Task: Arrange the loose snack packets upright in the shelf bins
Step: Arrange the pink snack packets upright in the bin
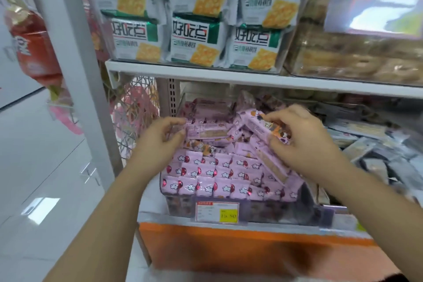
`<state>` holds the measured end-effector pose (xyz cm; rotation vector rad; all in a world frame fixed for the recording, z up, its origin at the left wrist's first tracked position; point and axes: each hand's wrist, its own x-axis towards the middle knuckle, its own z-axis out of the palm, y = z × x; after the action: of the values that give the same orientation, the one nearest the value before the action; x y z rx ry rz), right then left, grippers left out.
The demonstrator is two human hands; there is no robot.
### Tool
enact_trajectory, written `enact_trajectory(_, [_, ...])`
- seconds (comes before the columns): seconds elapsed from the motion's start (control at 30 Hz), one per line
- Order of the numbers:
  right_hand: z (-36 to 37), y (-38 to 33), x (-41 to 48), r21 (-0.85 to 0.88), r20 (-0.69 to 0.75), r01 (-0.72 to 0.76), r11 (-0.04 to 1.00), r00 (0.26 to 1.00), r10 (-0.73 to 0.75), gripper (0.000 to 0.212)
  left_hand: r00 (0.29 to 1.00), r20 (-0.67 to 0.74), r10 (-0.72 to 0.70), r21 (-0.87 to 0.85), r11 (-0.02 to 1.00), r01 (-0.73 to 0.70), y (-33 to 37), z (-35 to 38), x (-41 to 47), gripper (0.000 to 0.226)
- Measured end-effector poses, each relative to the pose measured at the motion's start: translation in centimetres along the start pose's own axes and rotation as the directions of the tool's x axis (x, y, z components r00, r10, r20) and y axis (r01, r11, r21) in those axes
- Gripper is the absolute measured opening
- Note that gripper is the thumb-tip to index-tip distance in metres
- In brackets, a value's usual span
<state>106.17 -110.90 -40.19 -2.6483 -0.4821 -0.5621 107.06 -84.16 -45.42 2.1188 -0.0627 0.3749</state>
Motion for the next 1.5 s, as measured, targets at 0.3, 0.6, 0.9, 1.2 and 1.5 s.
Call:
enact_trajectory(0.3, [-1.0,0.3,-0.4,-0.144,0.143,-0.039,0.989,0.988,0.060,0.037,0.999,0.033,0.043,-0.009,0.999,-0.043,0.0,-0.9,-1.3,0.020])
enact_trajectory(0.6, [3.3,-5.3,6.1,-0.002,0.507,0.238,0.971,0.837,-0.204,0.035,1.000,-0.004,0.018,-0.122,0.992,-0.018,-1.0,-1.6,-0.6,0.027])
enact_trajectory(0.9, [9.9,-5.8,9.9,-0.073,0.815,0.331,0.941,0.563,-0.135,0.041,1.000,-0.008,-0.020,-0.171,0.985,0.018,-2.2,-1.2,1.0,0.030])
enact_trajectory(1.2, [9.0,-5.5,9.8,0.028,0.678,0.165,0.986,0.721,-0.141,0.036,0.999,-0.021,-0.028,-0.164,0.986,0.024,-2.4,-1.0,1.3,0.030])
enact_trajectory(1.5, [4.9,-5.5,9.3,0.303,0.516,-0.007,0.953,0.842,-0.158,0.046,0.999,-0.032,-0.039,-0.200,0.979,0.031,-0.9,-0.8,1.0,0.023])
